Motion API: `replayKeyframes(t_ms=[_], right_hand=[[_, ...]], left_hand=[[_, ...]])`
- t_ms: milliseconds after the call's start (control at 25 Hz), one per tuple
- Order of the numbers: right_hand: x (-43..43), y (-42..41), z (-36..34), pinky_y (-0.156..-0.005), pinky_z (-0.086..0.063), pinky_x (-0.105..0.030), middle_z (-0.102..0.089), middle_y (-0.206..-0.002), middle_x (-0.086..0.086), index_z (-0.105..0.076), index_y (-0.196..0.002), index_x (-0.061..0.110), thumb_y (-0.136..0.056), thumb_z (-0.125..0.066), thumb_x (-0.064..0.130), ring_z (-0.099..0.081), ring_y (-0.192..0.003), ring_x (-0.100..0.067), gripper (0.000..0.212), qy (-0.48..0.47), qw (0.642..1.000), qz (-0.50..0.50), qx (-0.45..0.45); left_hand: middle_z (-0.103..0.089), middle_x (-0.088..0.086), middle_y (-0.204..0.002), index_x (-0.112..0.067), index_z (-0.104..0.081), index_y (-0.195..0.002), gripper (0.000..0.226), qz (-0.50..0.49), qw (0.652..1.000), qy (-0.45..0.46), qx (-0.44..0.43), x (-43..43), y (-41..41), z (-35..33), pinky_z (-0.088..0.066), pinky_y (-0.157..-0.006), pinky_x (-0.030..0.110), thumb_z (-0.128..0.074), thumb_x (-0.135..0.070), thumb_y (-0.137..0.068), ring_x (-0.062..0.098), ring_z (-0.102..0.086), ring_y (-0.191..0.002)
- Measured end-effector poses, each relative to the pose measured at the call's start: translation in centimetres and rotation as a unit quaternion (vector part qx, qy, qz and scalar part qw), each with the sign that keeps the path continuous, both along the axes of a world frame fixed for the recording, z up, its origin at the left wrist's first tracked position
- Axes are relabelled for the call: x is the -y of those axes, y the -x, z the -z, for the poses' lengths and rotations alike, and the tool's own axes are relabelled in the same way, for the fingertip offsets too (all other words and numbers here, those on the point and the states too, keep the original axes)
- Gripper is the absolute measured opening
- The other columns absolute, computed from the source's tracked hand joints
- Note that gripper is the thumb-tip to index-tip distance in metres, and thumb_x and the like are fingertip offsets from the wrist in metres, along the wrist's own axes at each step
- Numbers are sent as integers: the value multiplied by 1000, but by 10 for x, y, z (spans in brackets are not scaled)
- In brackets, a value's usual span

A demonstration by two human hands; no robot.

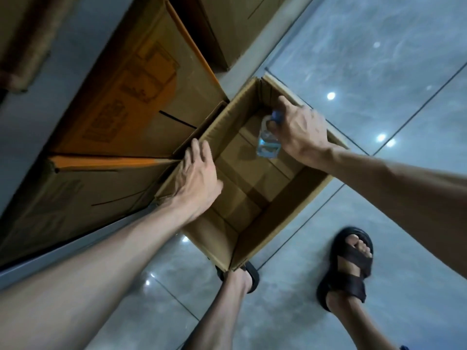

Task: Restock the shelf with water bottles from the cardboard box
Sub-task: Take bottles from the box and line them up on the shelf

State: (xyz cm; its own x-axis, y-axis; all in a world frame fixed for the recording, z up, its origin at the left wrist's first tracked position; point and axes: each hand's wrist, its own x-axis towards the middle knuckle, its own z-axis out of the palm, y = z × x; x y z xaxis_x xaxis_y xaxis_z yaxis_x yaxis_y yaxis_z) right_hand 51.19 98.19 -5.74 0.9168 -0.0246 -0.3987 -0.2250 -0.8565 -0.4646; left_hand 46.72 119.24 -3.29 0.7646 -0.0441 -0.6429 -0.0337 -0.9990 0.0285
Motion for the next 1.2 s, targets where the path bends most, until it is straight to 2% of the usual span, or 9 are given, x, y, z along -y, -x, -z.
replayKeyframes(t_ms=[200, 320, 440, 640, 720, 800, 960, 1080, 1200], right_hand=[[29, 25, -87, -65, -45, -32, -63, -78, -1, -64, -84, 19, -74, -65, 40, -59, -75, -17, 24, -228, 957, 171, -62], [41, 20, -172, -60, -45, -33, -62, -65, -6, -65, -72, 13, -70, -64, 35, -56, -63, -12, 22, -313, 929, 189, -56], [53, 8, -284, -58, -45, -30, -60, -63, 1, -65, -71, 13, -75, -68, 31, -56, -61, -9, 19, -344, 924, 161, -46], [61, -3, -469, -70, -55, -43, -67, -86, -4, -60, -94, 18, -74, -69, 54, -65, -79, -20, 42, -334, 942, 27, -14], [64, 1, -543, -83, -56, -47, -70, -103, -3, -52, -114, 20, -65, -77, 54, -68, -95, -20, 64, -400, 915, 3, -53], [61, 8, -609, -93, -52, -53, -69, -113, -10, -44, -124, 15, -63, -86, 43, -67, -106, -27, 79, -476, 875, -2, -85], [40, 17, -722, -92, -55, -48, -71, -109, -16, -56, -114, 4, -78, -76, 2, -67, -105, -33, 41, -523, 843, -85, -99], [19, 17, -784, -88, -57, -36, -74, -105, -10, -63, -110, 4, -81, -75, 4, -71, -100, -24, 31, -488, 851, -154, -116], [-16, 12, -818, -89, -57, -38, -75, -102, -9, -68, -104, 7, -79, -78, 15, -71, -98, -22, 28, -416, 875, -221, -112]], left_hand=[[-33, 9, -153, -16, -18, -150, 105, -58, 967, 231, -86, 42, 3, -61, -29, -113, 37, -78, -47, -71, 25, -34, -139], [-68, -7, -102, -22, -53, -113, 69, -105, 944, 304, -71, 69, -2, -127, -51, -89, 29, -90, -37, -57, 15, -65, -103], [-66, -12, -88, -18, -57, -103, 64, -108, 936, 327, -70, 84, -16, -231, -47, -76, 22, -92, -38, -53, 4, -63, -84], [-70, -9, -98, -20, -59, -112, 65, -111, 932, 337, -76, 77, -39, -428, -53, -78, 18, -92, -31, -56, -3, -66, -87], [-67, -16, -88, -26, -59, -105, 56, -112, 932, 336, -76, 71, -38, -512, -47, -68, 4, -91, -27, -59, -17, -60, -76], [-69, -17, -86, -29, -62, -98, 49, -126, 922, 357, -79, 64, -29, -592, -47, -70, 7, -90, -30, -59, -15, -62, -76], [-71, -7, -96, -20, -63, -104, 44, -177, 872, 448, -85, 49, -3, -705, -54, -80, 26, -85, -10, -68, 8, -67, -88], [-71, -2, -95, -15, -64, -102, 37, -206, 837, 501, -78, 30, 17, -753, -54, -78, 28, -82, -6, -71, 13, -66, -88], [-72, -4, -100, -18, -63, -106, 47, -238, 815, 527, -24, 2, 33, -772, -54, -79, 27, -86, -16, -64, 14, -68, -94]])
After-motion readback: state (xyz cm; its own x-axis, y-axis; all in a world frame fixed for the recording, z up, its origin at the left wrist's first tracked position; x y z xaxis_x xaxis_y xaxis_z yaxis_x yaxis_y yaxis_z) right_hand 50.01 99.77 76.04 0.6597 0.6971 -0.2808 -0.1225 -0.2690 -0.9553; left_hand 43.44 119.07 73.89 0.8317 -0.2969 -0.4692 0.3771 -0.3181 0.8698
